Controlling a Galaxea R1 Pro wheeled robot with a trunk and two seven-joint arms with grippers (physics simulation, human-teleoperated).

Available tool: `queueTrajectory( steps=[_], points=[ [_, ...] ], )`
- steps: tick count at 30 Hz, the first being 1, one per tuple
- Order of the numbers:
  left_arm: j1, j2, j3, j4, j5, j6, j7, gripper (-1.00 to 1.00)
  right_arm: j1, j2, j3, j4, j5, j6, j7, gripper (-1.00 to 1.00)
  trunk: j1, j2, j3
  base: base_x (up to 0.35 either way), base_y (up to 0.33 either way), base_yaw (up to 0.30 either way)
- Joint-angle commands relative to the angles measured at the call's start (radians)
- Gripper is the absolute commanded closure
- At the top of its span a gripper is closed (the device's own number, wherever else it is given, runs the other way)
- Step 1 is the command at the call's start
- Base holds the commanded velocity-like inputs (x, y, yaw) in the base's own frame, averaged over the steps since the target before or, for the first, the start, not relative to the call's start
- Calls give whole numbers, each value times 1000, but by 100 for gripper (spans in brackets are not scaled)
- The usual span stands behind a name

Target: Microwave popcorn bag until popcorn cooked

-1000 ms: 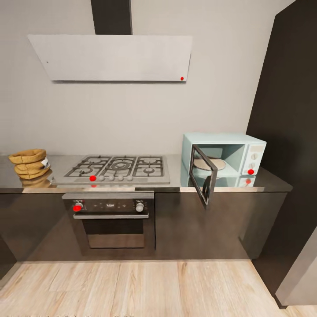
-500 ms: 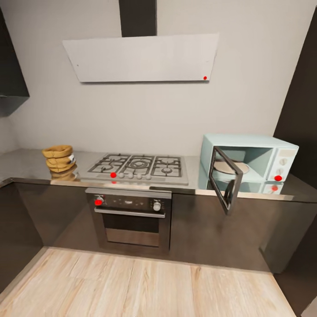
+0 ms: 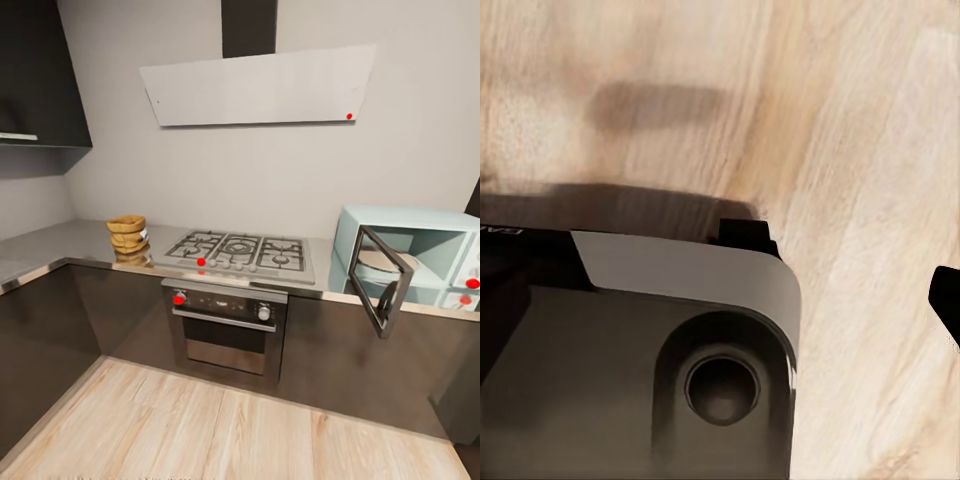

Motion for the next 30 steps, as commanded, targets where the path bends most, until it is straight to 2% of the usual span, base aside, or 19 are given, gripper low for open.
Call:
queueTrajectory(
  steps=[1, 4, 6, 30],
  points=[
    [0, 0, 1, -1, 10, 0, 1, -100, -1, -1, -8, 3, 6, -6, 3, -100, 0, 0, -1, 0, 0, 271],
    [0, 0, 1, -1, 43, 0, 1, -100, -1, 0, -8, 3, 6, -7, 3, -100, 0, 0, -1, 0, 0, 271],
    [1, 1, 1, -1, 51, 0, 1, -100, -1, 0, -8, 3, 6, -8, 3, -100, 0, 0, -1, 0, 0, 271],
    [1, -1, 1, -1, 54, 0, 1, -100, -1, 2, -7, 3, 8, -6, -2, -100, 0, 0, -1, 0, 0, 272]
  ],
)
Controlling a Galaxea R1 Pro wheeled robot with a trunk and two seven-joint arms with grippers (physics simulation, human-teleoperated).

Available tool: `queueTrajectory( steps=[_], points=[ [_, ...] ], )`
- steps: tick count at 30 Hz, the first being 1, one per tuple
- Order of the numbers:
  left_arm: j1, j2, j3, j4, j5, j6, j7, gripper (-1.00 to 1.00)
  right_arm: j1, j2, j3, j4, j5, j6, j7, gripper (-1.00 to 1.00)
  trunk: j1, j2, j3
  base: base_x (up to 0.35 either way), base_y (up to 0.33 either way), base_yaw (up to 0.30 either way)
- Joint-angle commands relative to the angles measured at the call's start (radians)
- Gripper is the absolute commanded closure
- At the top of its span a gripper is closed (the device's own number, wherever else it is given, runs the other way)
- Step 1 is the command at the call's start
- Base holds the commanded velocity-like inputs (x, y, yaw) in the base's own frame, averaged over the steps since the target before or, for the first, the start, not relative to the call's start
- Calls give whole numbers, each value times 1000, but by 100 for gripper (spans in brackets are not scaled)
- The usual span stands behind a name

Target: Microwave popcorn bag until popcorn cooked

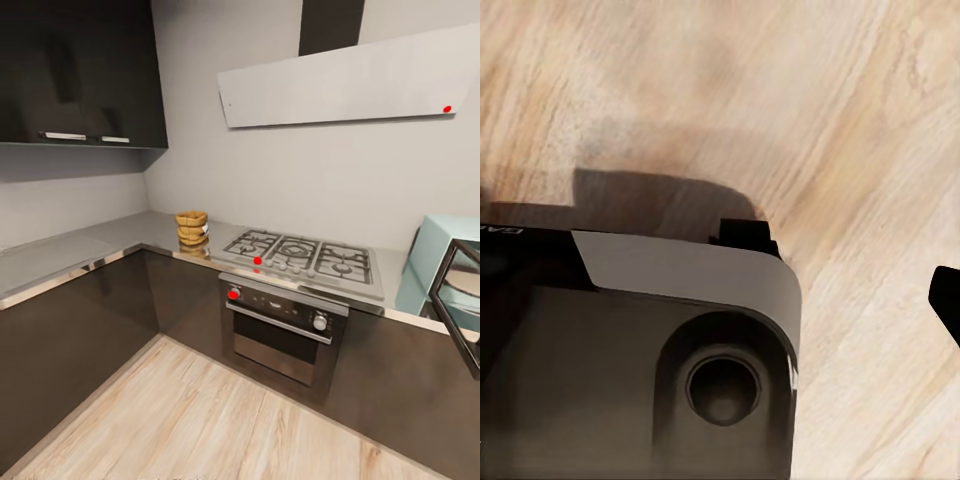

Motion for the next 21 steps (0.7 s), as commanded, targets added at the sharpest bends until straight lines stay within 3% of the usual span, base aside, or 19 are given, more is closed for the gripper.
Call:
queueTrajectory(
  steps=[1, 15, 21],
  points=[
    [0, -1, 1, -1, 5, -1, 1, -100, -1, -1, -8, 3, 6, -6, 3, -100, 0, 0, -1, 0, 0, 271],
    [0, 1, 0, -1, 5, 0, 1, -100, -1, -4, -9, 3, 6, -4, 3, -100, 0, 0, -1, 0, 0, 270],
    [1, 2, -1, -1, 5, 0, -5, -100, -1, -8, -8, 2, 7, -10, 3, -100, 0, 0, -1, 56, 0, 51]
  ],
)
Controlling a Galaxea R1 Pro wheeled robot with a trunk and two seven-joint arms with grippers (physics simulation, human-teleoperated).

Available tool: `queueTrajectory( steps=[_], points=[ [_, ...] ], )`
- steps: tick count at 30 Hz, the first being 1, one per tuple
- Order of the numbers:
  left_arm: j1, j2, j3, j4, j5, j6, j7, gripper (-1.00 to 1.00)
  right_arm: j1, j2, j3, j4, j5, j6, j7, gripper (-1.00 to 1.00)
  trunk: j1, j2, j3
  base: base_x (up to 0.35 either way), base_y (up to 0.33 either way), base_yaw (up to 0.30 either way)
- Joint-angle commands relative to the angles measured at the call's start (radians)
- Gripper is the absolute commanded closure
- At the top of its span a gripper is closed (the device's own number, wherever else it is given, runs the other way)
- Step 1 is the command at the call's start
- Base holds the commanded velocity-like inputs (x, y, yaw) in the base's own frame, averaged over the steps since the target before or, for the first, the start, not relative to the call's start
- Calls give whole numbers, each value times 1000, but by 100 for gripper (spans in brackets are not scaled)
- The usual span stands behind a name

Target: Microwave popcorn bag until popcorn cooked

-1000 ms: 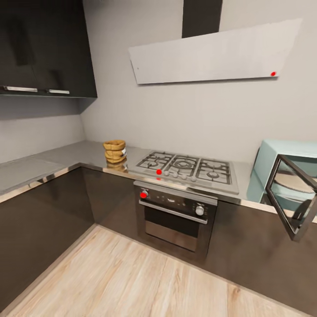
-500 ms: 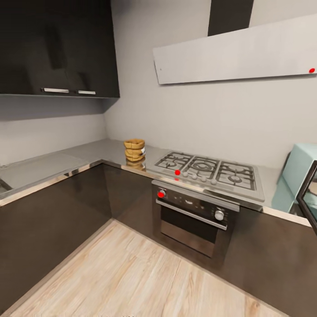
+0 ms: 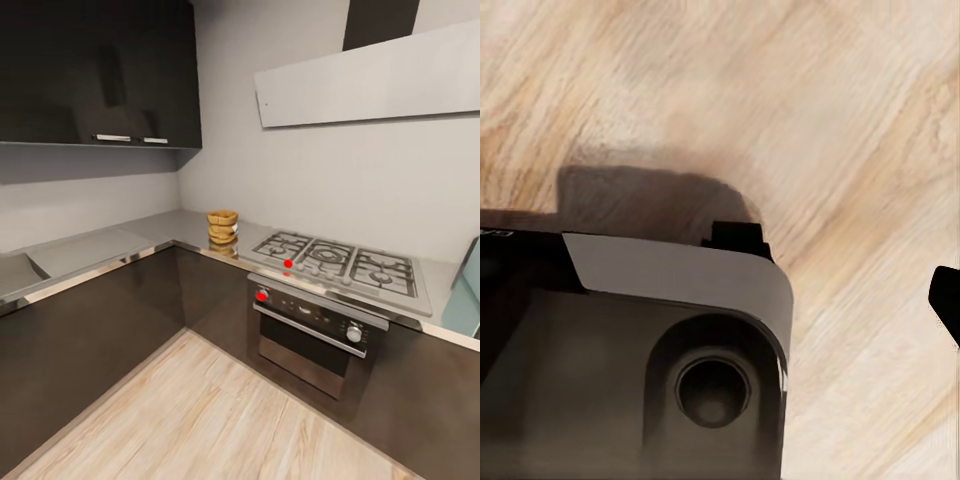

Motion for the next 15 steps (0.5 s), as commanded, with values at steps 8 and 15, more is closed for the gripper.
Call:
queueTrajectory(
  steps=[8, 15],
  points=[
    [0, 1, -2, 1, 5, 15, -6, -100, -1, -5, -5, 2, 8, -1, 3, -100, 0, 0, -1, 298, 65, 1],
    [0, 1, -2, 1, 3, 14, -6, -100, -1, -4, -3, 2, 10, 0, 3, -100, 0, 0, -1, 318, 123, 0]
  ],
)
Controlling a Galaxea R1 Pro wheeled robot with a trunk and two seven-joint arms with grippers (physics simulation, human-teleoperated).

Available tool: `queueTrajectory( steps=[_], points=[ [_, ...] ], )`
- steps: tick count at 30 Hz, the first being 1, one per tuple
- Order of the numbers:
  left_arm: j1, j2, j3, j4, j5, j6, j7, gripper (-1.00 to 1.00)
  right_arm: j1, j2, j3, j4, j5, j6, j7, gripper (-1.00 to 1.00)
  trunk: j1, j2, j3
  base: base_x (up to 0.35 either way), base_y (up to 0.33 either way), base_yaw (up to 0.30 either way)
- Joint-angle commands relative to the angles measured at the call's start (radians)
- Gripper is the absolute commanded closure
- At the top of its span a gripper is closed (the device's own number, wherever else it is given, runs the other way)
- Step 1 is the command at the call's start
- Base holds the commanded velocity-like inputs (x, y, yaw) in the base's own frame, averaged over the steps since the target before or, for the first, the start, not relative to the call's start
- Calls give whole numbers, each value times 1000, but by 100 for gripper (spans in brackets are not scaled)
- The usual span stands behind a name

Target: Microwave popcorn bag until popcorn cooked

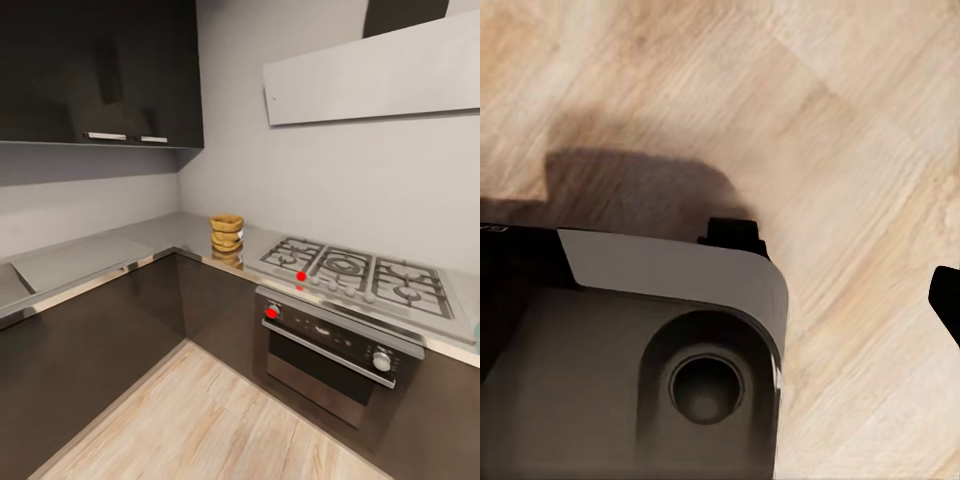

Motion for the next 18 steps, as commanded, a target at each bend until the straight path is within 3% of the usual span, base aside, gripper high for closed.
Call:
queueTrajectory(
  steps=[1, 18],
  points=[
    [0, 0, 1, -2, 6, 1, 0, -100, -1, 0, -8, 3, 6, -6, 2, -100, 1, 0, -1, 318, 168, 0],
    [0, -1, 1, -2, 5, -11, 0, -100, -1, -2, -10, 3, 5, -4, 2, -100, 1, 0, -1, 294, 211, 0]
  ],
)
